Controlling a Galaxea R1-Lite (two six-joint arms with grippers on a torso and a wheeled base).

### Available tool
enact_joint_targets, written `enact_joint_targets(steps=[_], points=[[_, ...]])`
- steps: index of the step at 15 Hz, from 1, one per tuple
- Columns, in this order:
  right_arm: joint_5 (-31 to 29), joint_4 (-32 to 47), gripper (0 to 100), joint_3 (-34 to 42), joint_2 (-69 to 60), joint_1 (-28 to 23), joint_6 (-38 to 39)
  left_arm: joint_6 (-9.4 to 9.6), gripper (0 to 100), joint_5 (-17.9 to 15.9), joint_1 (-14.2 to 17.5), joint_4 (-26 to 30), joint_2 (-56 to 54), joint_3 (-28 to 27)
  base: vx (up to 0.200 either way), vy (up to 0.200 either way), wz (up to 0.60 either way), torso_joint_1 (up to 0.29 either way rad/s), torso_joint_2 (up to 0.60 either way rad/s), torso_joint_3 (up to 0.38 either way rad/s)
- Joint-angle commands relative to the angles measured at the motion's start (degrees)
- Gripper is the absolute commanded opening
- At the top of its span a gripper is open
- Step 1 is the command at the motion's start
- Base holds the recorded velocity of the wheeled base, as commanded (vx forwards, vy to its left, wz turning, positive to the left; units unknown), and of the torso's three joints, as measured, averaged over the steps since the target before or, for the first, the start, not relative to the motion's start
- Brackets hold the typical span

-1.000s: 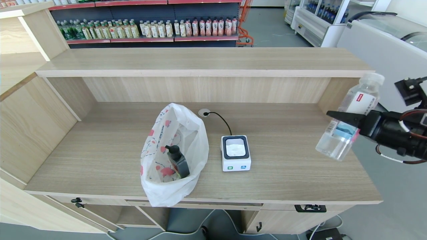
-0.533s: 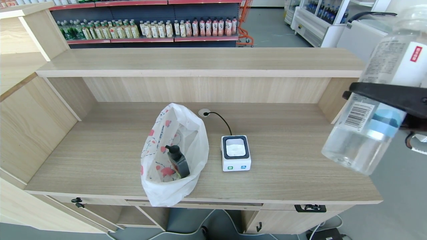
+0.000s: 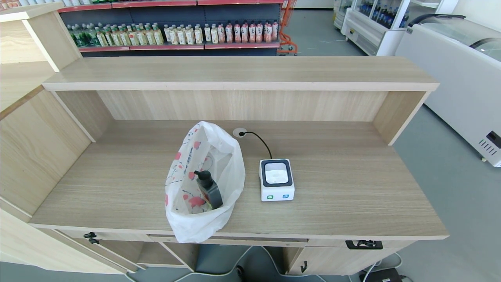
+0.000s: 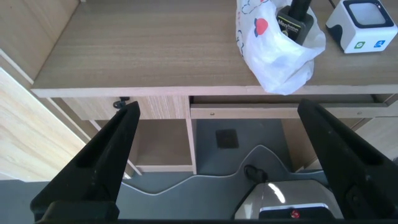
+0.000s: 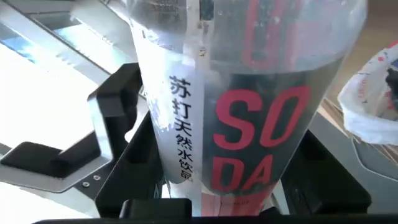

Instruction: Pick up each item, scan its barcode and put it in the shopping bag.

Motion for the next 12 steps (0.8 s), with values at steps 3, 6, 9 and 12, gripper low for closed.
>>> enact_joint_targets(steps=[3,6,9,12], points=[[0.1,1.2,0,0.2,-0.2,7.0,0.5,0.01,100,0.0,0.0,0.0,0.0,0.0,0.000,0.000,0.00,0.000,0.00,0.000],[-0.1,1.2,0,1.6,3.2,6.7,-7.3,0.01,100,0.0,0.0,0.0,0.0,0.0,0.000,0.000,0.00,0.000,0.00,0.000],[0.1,1.3,0,1.8,4.0,6.9,-8.5,0.01,100,0.0,0.0,0.0,0.0,0.0,0.000,0.000,0.00,0.000,0.00,0.000],[0.2,1.2,0,2.6,3.7,7.0,-8.5,0.01,100,0.0,0.0,0.0,0.0,0.0,0.000,0.000,0.00,0.000,0.00,0.000]])
